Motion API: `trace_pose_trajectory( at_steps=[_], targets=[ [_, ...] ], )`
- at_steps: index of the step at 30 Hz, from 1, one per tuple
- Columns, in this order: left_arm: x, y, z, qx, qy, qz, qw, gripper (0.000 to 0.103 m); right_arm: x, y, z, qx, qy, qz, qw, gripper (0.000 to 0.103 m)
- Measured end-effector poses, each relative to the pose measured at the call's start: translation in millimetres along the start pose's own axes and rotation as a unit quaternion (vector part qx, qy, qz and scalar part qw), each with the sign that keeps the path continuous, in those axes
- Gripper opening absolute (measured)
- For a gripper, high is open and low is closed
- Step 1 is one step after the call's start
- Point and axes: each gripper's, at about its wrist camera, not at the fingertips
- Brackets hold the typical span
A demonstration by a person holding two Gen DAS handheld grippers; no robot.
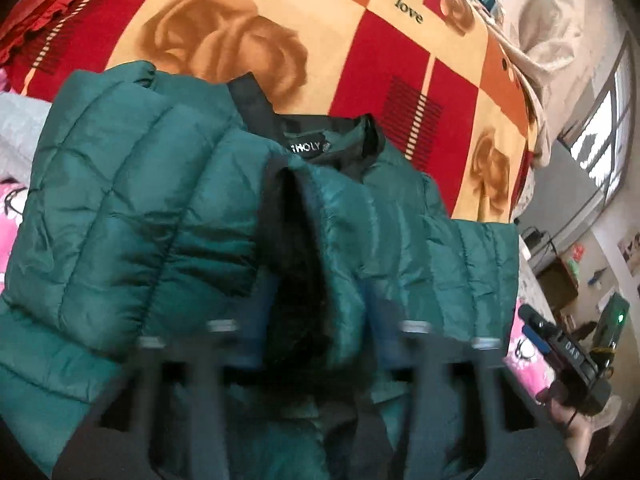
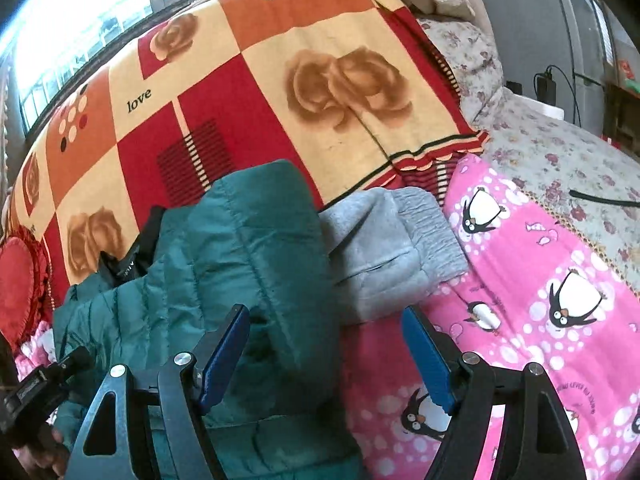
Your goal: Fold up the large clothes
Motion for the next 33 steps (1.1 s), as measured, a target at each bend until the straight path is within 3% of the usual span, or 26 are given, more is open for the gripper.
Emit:
trace_pose_trajectory(
  at_steps=[2, 6, 10, 15, 21, 23, 26, 29, 30, 31, 33],
  targets=[
    [1, 3, -2, -0.005, 0.005, 0.004, 1.0, 0.011, 0, -2, 0, 0.001, -0.002, 0.001, 1.0, 0.076],
    [1, 6, -16, 0.011, 0.007, 0.005, 0.9999, 0.009, -2, -2, -4, 0.014, 0.0, 0.003, 1.0, 0.076],
    [-5, 11, -59, 0.068, -0.004, -0.006, 0.9977, 0.007, 4, -4, -11, 0.035, 0.014, 0.014, 0.999, 0.076],
    [-34, 10, -96, 0.139, -0.09, -0.028, 0.9858, 0.007, 15, -2, -6, 0.03, 0.018, 0.035, 0.999, 0.076],
    [-69, 7, -89, 0.13, -0.173, -0.082, 0.9729, 0.007, 16, 3, 3, 0.021, 0.001, 0.05, 0.999, 0.076],
    [-74, 7, -87, 0.121, -0.187, -0.096, 0.9702, 0.007, 15, 1, 10, -0.012, -0.004, 0.052, 0.999, 0.076],
    [-72, 12, -104, 0.156, -0.177, -0.115, 0.965, 0.008, 5, -3, 7, -0.012, 0.013, 0.02, 1.0, 0.076],
    [-52, 16, -113, 0.188, -0.157, -0.086, 0.9657, 0.008, -14, -6, 7, -0.005, 0.008, -0.022, 1.0, 0.074],
    [-43, 16, -115, 0.199, -0.157, -0.071, 0.9649, 0.008, -21, -7, 9, -0.003, -0.006, -0.035, 0.999, 0.069],
    [-33, 15, -115, 0.205, -0.154, -0.053, 0.9652, 0.008, -31, -7, 12, -0.003, -0.018, -0.051, 0.999, 0.057],
    [-18, 15, -107, 0.192, -0.145, -0.024, 0.9702, 0.008, -52, -8, 17, 0.002, -0.043, -0.088, 0.995, 0.049]
  ],
)
Point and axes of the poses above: each gripper's, at about its wrist camera, not at the fingertips, and z roughly the way its jaws point, x to its right, y to its underside, and after that the axes turned 9 degrees about -x, right-handed
